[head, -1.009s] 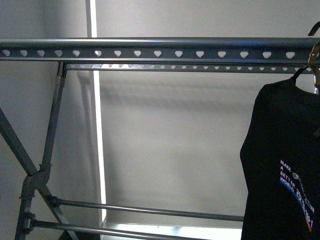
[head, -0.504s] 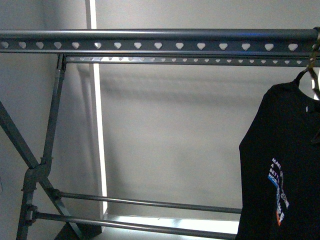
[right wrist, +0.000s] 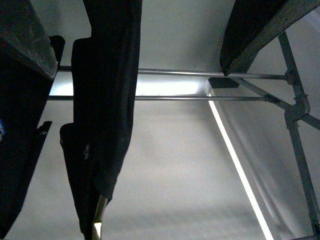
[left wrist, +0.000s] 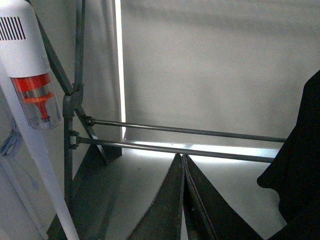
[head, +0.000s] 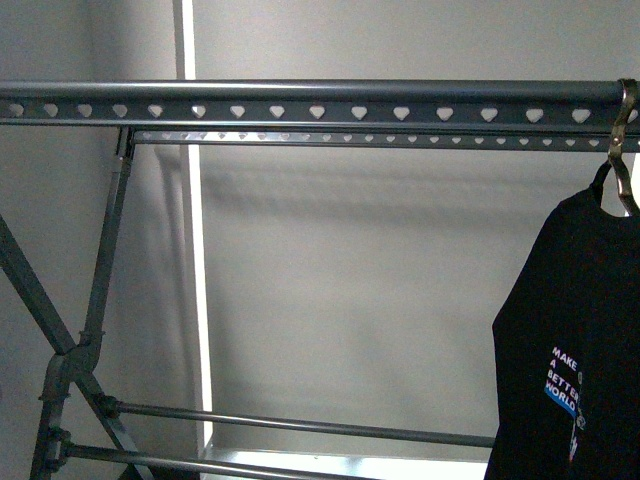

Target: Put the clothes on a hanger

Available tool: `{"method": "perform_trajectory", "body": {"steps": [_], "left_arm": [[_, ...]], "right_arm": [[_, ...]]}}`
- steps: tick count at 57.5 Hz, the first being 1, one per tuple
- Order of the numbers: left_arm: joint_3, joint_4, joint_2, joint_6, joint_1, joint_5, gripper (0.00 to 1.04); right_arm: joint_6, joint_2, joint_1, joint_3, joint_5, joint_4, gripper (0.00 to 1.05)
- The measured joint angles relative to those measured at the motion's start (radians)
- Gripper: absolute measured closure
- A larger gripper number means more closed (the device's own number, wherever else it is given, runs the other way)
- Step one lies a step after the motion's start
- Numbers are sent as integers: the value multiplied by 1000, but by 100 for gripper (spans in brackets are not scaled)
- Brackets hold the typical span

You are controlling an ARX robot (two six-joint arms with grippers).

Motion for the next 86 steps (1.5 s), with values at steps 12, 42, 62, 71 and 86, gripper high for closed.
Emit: {"method": "perform_trajectory", "body": {"steps": [12,42,62,71,86], "left_arm": [[0,-85,-85,1,0,0,101],[0,-332,-325,2,0,0,101],[0,-332,-326,2,0,0,101],[0,-333,-326,2,0,0,101],[0,-333,-326,2,0,0,83]], "right_arm": [[-57,-644,79,-186,164,-282,15],[-119,-791,146,-375,243,-330,102],[-119,-848,146,-441,244,-320,102],[-119,-850,146,-441,244,-320,102],[-120,-850,146,-441,244,-320,78]]}}
